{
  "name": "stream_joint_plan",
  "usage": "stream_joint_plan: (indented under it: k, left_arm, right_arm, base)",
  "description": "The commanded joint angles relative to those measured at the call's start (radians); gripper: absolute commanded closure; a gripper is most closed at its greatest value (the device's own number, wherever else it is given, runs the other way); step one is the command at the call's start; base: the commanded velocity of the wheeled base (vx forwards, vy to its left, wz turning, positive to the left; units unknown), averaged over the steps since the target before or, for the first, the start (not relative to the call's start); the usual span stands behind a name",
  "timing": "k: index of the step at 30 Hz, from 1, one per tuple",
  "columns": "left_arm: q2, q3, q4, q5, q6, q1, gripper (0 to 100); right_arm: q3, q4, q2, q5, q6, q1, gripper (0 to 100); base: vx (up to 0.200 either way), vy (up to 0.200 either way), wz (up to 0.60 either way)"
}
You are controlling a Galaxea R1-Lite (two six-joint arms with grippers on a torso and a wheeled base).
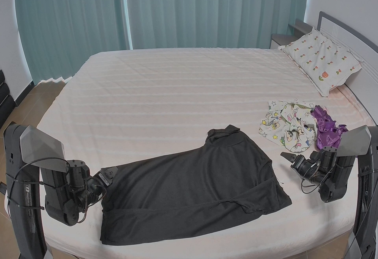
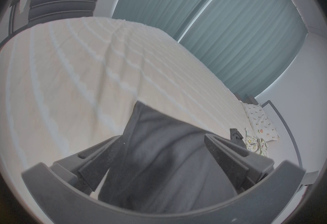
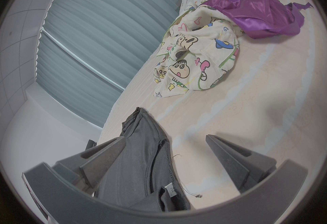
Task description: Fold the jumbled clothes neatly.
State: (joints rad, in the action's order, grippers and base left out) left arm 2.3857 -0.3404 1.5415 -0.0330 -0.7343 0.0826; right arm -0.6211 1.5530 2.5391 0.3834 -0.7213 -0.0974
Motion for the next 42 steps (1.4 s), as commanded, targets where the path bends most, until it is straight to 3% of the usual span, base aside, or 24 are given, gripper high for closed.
stream_joint_plan:
  k: [1, 5, 28, 29, 33, 38, 42]
  left_arm:
    - [0.024, -0.057, -0.006, 0.001, 0.053, -0.052, 0]
    - [0.079, -0.112, -0.008, 0.001, 0.101, -0.063, 0]
    - [0.201, -0.281, -0.003, 0.002, 0.093, -0.058, 0]
    - [0.202, -0.282, -0.003, 0.002, 0.093, -0.058, 100]
    - [0.208, -0.302, 0.0, -0.007, 0.092, -0.061, 100]
    - [0.213, -0.344, 0.002, -0.071, 0.085, -0.067, 100]
    - [0.205, -0.356, 0.008, -0.105, 0.035, -0.066, 100]
  right_arm:
    - [0.0, 0.013, 0.004, -0.001, 0.002, 0.002, 0]
    - [0.0, 0.013, 0.004, 0.0, 0.002, 0.002, 0]
    - [0.004, 0.013, 0.007, -0.006, -0.001, 0.013, 0]
    - [0.004, 0.013, 0.007, -0.006, -0.004, 0.016, 0]
    - [0.006, 0.013, 0.007, -0.006, -0.003, 0.016, 0]
    - [0.004, 0.013, 0.007, -0.006, -0.003, 0.016, 0]
    - [0.004, 0.013, 0.007, -0.006, -0.004, 0.018, 0]
  base:
    - [0.0, 0.0, 0.0]
    - [0.0, 0.0, 0.0]
    - [0.0, 0.0, 0.0]
    - [0.0, 0.0, 0.0]
    - [0.0, 0.0, 0.0]
    - [0.0, 0.0, 0.0]
    - [0.0, 0.0, 0.0]
